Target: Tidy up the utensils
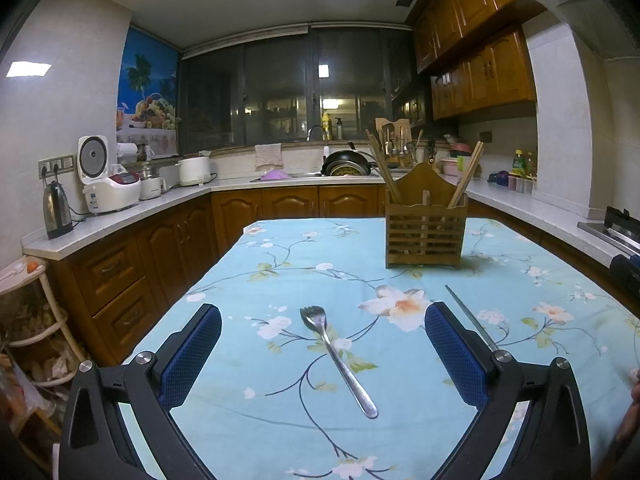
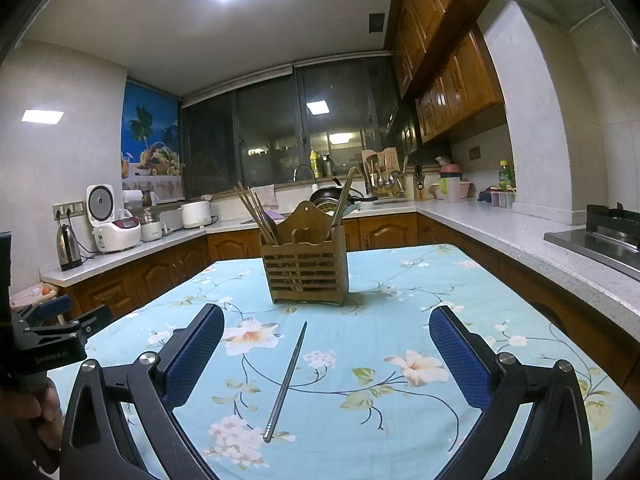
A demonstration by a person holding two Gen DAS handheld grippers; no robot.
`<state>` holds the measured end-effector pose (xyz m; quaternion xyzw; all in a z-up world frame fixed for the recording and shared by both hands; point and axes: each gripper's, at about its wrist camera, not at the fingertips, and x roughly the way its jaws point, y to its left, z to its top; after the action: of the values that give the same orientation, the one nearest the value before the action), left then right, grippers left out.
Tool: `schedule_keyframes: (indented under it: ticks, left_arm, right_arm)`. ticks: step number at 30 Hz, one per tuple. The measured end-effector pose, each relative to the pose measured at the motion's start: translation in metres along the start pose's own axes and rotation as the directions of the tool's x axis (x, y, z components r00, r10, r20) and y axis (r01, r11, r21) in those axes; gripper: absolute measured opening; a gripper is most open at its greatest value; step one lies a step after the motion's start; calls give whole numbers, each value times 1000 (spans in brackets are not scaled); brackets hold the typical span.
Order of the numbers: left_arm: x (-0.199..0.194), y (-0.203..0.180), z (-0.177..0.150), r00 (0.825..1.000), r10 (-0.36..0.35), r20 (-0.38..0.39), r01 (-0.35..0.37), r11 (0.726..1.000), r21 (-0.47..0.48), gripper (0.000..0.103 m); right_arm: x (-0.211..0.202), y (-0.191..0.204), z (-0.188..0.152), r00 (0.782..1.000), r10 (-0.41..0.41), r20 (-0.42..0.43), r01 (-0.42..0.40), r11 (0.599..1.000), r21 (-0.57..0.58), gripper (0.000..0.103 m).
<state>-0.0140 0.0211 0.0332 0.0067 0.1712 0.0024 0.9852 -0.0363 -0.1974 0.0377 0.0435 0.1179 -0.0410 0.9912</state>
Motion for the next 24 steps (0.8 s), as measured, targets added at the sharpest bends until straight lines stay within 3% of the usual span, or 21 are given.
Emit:
schedule_keyframes:
  ticks: [24]
  left_arm:
    - [1, -4, 7, 1000, -11, -4, 11, 1000, -3, 102]
  right_arm:
    - [6, 11, 2, 1000, 9, -5, -9, 1000, 1, 103]
